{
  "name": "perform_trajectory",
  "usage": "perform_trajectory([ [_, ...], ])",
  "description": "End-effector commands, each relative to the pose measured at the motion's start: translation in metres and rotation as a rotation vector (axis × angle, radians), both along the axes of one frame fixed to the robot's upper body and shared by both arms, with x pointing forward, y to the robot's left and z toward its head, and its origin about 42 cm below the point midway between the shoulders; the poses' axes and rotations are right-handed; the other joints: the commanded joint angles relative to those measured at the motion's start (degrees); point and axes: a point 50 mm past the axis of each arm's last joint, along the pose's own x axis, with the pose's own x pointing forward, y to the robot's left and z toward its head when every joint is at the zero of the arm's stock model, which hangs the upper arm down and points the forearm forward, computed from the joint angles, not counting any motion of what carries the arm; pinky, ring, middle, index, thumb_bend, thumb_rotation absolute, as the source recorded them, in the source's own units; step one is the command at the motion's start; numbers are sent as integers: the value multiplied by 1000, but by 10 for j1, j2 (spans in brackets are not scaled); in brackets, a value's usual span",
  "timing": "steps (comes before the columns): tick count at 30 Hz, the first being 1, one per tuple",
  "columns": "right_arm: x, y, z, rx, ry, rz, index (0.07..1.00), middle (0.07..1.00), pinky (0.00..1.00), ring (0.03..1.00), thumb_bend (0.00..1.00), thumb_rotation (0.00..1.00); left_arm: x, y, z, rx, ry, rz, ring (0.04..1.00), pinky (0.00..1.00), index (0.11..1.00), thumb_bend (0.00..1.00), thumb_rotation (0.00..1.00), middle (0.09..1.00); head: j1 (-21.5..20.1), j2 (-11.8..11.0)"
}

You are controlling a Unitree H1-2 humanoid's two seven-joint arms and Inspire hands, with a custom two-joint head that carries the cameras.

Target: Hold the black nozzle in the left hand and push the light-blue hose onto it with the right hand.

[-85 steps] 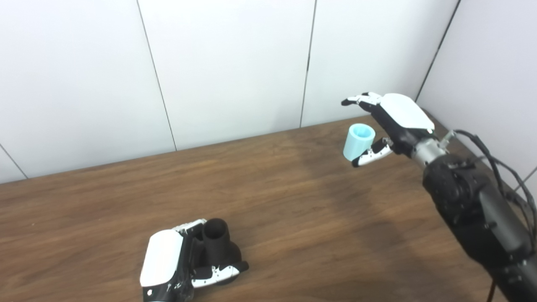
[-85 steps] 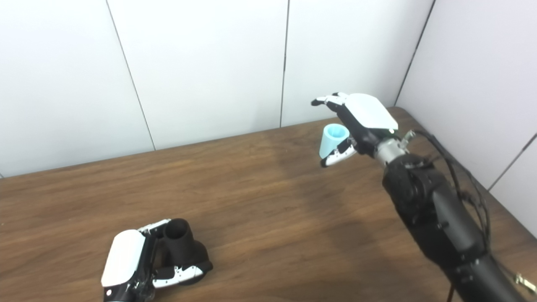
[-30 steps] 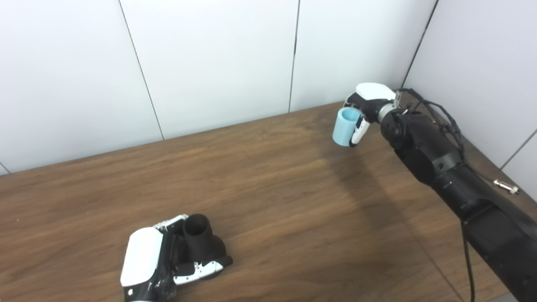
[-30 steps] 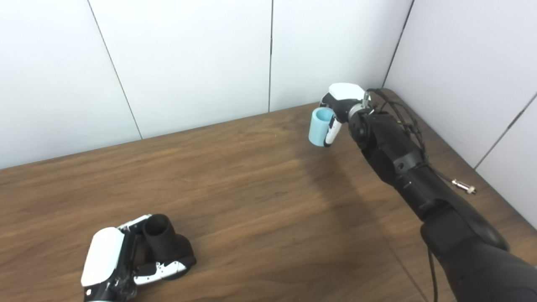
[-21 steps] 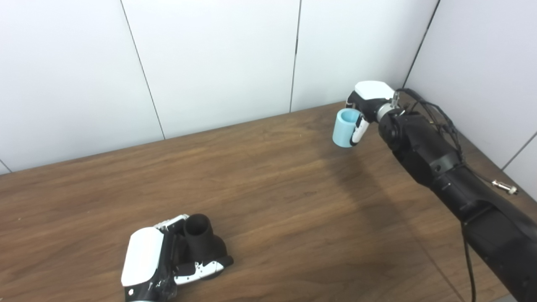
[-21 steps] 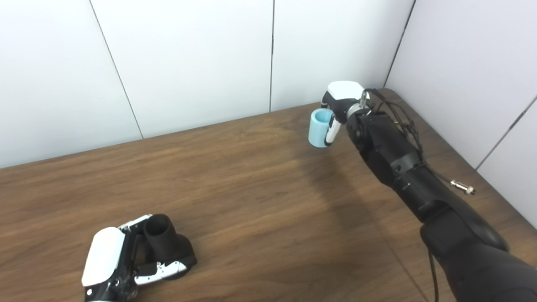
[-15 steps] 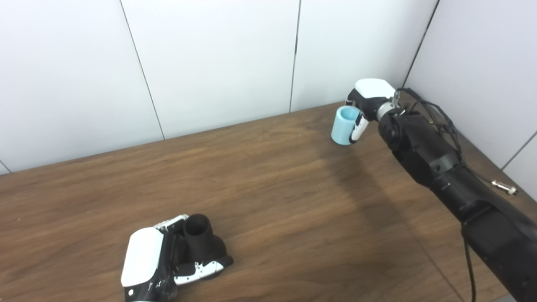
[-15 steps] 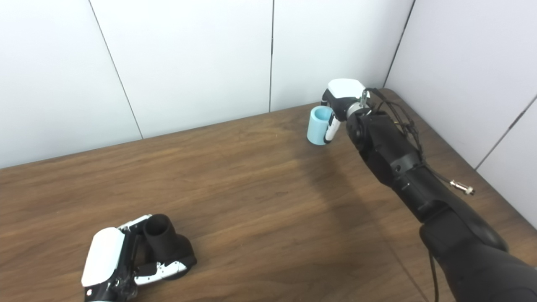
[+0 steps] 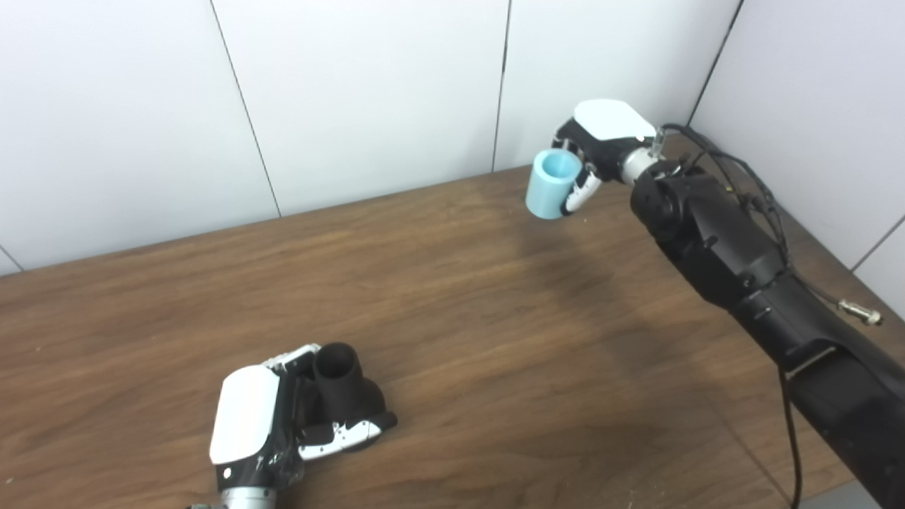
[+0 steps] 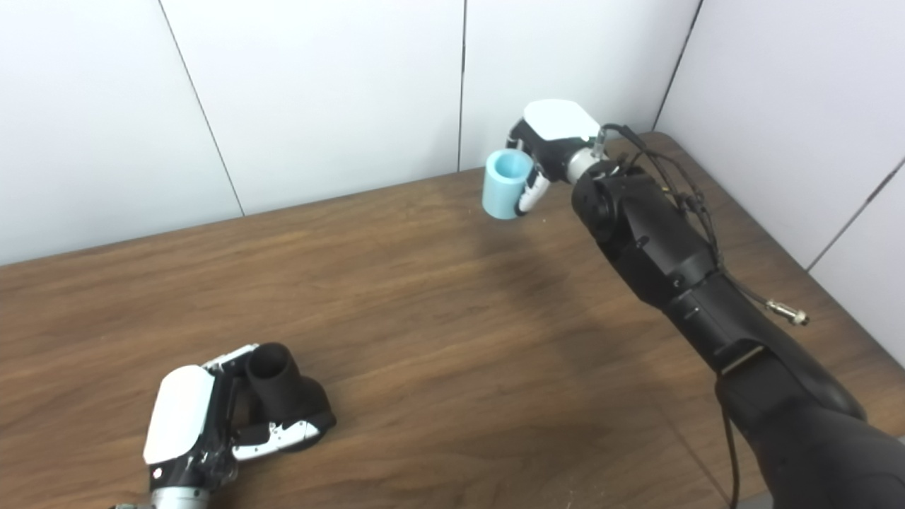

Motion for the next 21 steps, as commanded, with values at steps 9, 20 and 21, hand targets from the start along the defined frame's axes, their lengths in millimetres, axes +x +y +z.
perform_trajectory([
  [9, -27, 42, 49, -69, -31, 158, 492, 517, 356, 416, 501, 0, -14, -6, -19, 40, 79, 12, 550, 607, 514, 521, 0, 425, 26, 3],
  [20, -30, 54, 27, -88, 19, 261, 497, 521, 325, 409, 498, 0, -16, -9, -19, 40, 78, 24, 560, 619, 512, 522, 0, 439, 45, 7],
  [21, -31, 56, 27, -95, 28, 263, 498, 520, 328, 409, 499, 0, -16, -9, -19, 39, 78, 26, 562, 623, 512, 522, 0, 440, 45, 7],
])
